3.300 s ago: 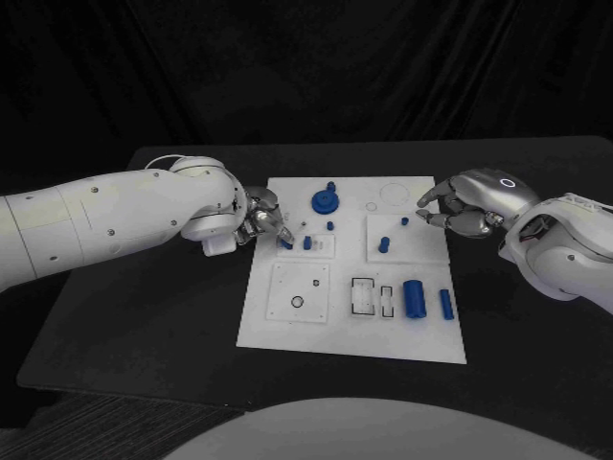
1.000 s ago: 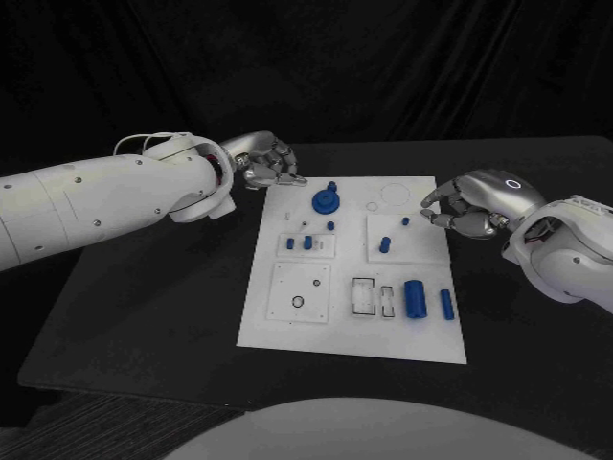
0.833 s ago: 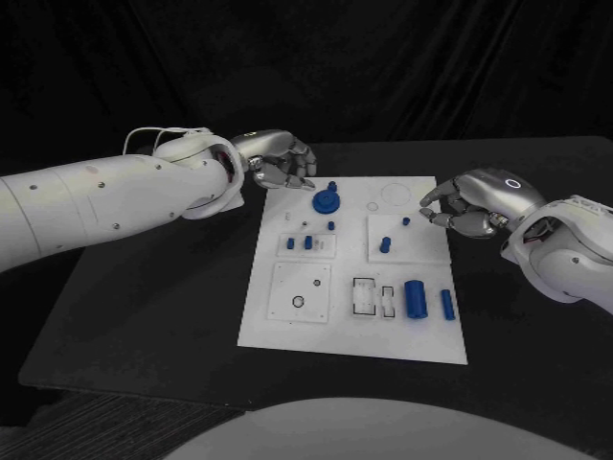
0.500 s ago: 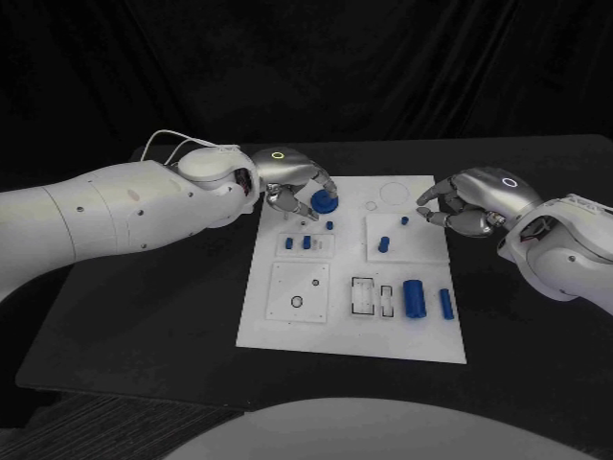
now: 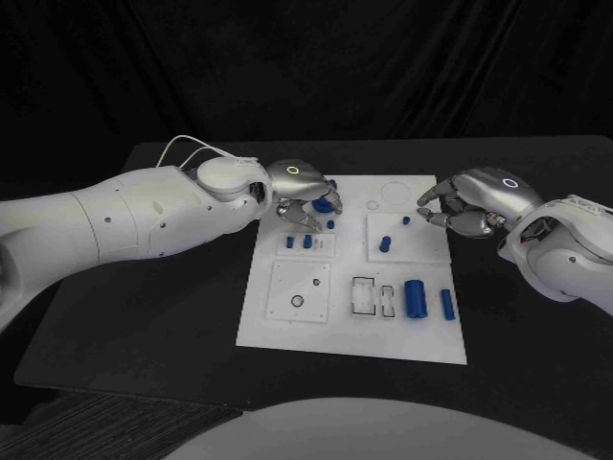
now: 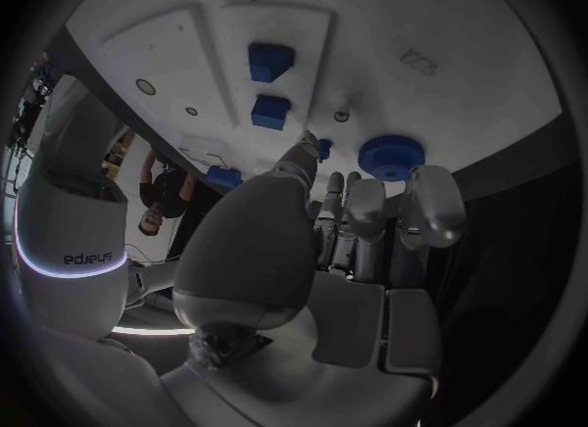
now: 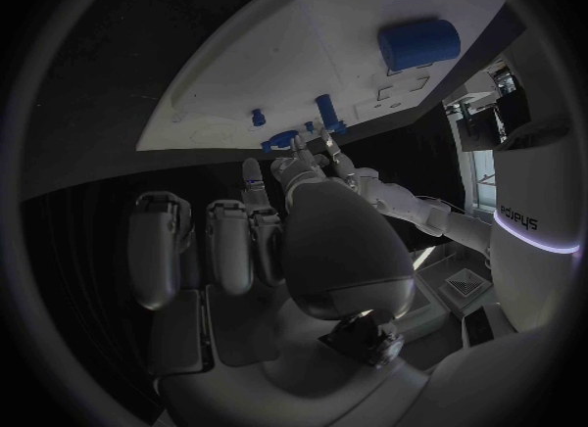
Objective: Assemble the parts on the task board
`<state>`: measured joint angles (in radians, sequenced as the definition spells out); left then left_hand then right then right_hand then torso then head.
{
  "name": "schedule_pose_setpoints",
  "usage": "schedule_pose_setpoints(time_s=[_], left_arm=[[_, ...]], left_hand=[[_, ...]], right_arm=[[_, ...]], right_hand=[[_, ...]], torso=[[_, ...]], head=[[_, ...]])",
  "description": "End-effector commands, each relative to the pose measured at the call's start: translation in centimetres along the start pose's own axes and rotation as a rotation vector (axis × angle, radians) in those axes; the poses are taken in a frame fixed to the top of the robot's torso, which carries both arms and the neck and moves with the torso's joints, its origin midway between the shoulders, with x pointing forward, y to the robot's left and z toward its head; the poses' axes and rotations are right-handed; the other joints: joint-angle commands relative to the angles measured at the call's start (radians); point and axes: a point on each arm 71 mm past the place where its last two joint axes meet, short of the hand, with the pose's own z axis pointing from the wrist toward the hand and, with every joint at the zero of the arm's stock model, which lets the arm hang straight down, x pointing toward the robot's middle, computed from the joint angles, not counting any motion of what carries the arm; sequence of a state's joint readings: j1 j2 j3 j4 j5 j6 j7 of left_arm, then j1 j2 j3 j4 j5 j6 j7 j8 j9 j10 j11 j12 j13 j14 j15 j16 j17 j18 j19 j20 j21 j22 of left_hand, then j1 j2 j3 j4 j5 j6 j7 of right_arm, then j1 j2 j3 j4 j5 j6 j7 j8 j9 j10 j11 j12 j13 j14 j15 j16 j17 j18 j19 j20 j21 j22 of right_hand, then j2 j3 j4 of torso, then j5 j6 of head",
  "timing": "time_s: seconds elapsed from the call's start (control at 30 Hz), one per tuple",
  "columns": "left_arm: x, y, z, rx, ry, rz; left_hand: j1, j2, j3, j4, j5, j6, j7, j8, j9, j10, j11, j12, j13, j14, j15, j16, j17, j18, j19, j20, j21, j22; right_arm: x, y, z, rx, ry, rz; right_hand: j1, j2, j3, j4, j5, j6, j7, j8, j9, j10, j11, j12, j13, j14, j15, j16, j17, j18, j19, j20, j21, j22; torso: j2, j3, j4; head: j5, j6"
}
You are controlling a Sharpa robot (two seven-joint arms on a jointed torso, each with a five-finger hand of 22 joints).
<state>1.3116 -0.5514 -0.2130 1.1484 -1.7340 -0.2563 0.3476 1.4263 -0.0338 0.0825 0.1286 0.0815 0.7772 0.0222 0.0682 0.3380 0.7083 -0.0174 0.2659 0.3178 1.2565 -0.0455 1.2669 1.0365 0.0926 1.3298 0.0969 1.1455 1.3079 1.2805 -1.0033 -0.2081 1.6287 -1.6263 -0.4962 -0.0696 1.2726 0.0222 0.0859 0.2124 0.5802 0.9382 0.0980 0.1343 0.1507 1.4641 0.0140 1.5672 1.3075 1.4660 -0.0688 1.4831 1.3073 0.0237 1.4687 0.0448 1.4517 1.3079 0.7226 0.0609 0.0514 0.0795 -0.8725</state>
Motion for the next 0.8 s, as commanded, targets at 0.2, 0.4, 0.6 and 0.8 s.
schedule_pose_setpoints(time_s=[0.2, 0.4, 0.6, 0.8], left_arm=[[0.64, -0.58, 0.52, 0.026, 0.001, 0.016], [0.81, -0.86, 0.74, 0.032, -0.012, 0.017], [0.84, -0.93, 0.84, 0.032, -0.022, 0.020], [0.90, -0.94, 0.82, 0.033, -0.020, 0.018]], left_hand=[[0.000, 0.016, 0.024, -0.023, 0.050, 0.052, 0.008, 0.014, -0.030, 0.055, 0.007, 0.035, 0.008, -0.009, 0.002, 0.019, -0.012, -0.001, 0.004, -0.003, -0.005, 0.140], [0.011, 0.023, 0.048, -0.031, 0.070, 0.074, 0.006, 0.019, -0.041, 0.081, 0.007, 0.047, 0.008, -0.008, 0.002, 0.026, -0.016, -0.001, 0.007, -0.004, -0.004, 0.141], [0.026, 0.028, 0.080, -0.039, 0.077, 0.106, 0.007, 0.028, -0.048, 0.115, 0.007, 0.056, 0.005, -0.011, 0.001, 0.028, -0.026, -0.002, 0.009, -0.005, -0.003, 0.141], [0.022, 0.026, 0.100, -0.036, 0.074, 0.128, 0.009, 0.034, -0.055, 0.149, 0.007, 0.059, 0.000, -0.017, 0.003, 0.025, -0.043, -0.001, 0.008, -0.005, -0.009, 0.140]], right_arm=[[0.05, 0.06, 0.05, -0.009, -0.004, -0.002], [0.06, 0.03, 0.03, -0.007, -0.002, -0.003], [0.07, 0.03, 0.03, -0.006, 0.000, -0.002], [0.08, -0.01, 0.00, -0.002, 0.003, -0.003]], right_hand=[[0.009, -0.001, 0.005, 0.001, 0.005, 0.007, 0.000, -0.004, 0.001, 0.107, 0.006, 0.004, 0.263, 0.074, 0.002, 0.001, 0.087, 0.006, 0.051, -0.001, 0.001, 0.224], [0.009, -0.001, 0.005, 0.001, 0.005, 0.007, 0.000, -0.004, 0.001, 0.107, 0.006, 0.004, 0.263, 0.074, 0.002, 0.001, 0.087, 0.006, 0.050, -0.001, 0.001, 0.224], [0.009, -0.001, 0.005, 0.001, 0.005, 0.007, 0.000, -0.004, 0.001, 0.107, 0.006, 0.004, 0.263, 0.074, 0.002, 0.001, 0.087, 0.006, 0.050, -0.001, 0.001, 0.224], [0.009, -0.001, 0.005, 0.001, 0.005, 0.007, 0.000, -0.004, 0.001, 0.107, 0.006, 0.004, 0.263, 0.074, 0.002, 0.001, 0.087, 0.006, 0.050, -0.001, 0.001, 0.224]], torso=[[0.000, -0.0012, -0.0004], [0.001, -0.0017, -0.0019], [0.001, -0.0016, -0.0024], [0.001, -0.0001, -0.0015]], head=[[-0.007, 0.000], [-0.006, 0.000], [-0.007, 0.000], [-0.007, 0.000]])
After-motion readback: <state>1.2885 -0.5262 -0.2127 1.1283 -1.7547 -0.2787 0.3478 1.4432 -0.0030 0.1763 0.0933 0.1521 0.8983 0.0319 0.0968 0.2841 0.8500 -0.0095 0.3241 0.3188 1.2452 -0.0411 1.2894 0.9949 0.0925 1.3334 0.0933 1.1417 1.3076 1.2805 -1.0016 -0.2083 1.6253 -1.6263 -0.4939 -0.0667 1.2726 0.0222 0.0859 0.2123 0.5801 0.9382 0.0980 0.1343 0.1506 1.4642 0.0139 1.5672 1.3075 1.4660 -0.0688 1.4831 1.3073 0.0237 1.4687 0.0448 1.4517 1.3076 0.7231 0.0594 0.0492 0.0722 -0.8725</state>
